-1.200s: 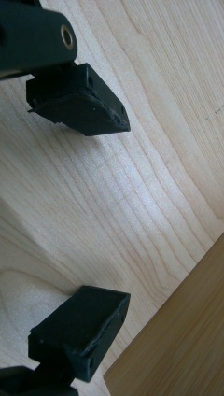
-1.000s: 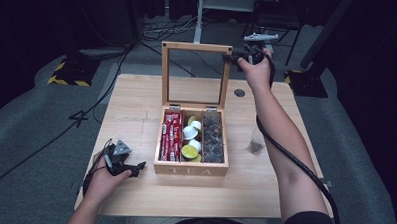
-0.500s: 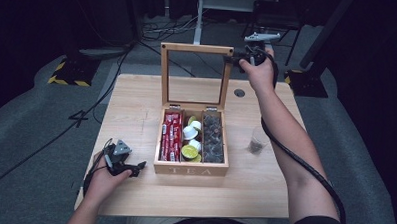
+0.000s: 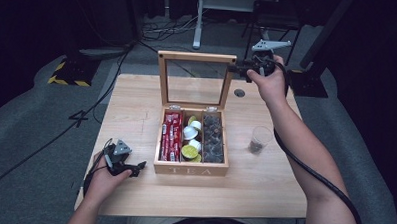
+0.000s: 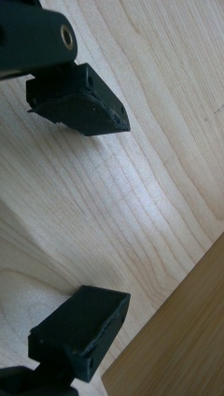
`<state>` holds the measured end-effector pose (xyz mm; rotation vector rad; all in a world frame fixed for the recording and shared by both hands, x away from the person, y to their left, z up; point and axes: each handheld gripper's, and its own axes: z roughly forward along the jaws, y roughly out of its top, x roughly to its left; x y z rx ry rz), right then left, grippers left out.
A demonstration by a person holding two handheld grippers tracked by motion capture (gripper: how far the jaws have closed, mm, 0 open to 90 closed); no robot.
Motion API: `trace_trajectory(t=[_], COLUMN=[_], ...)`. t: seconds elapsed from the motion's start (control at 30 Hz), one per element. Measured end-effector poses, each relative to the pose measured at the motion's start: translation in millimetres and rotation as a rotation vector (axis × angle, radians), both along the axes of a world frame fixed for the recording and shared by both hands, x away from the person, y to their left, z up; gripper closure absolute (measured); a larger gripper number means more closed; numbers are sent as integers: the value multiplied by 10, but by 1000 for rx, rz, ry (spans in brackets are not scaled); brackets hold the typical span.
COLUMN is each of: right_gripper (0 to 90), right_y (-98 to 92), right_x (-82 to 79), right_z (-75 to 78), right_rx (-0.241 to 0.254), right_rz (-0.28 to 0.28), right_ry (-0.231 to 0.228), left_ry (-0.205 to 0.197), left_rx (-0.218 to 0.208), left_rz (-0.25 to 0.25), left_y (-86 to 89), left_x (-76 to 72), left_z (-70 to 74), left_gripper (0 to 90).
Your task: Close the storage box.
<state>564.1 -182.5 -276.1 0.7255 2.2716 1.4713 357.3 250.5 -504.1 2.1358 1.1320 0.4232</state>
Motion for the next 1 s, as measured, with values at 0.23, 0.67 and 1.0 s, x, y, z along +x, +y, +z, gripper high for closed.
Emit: trace_trajectory(t=[0.23, 0.67, 1.0], right_gripper=[653, 597, 576], right_y=[-61, -95, -85], right_x=[-319, -856, -1181], right_z=[-38, -187, -338], right_rx=[14, -36, -93], right_rz=[37, 72, 70], right_ry=[15, 6, 19], left_ry=[1, 3, 0], left_rx=[4, 3, 3], left_rz=[3, 5, 8], left_y=[-4, -8, -12], left_x=[-5, -3, -1], left_z=[1, 2, 1], left_gripper=[166, 165, 165])
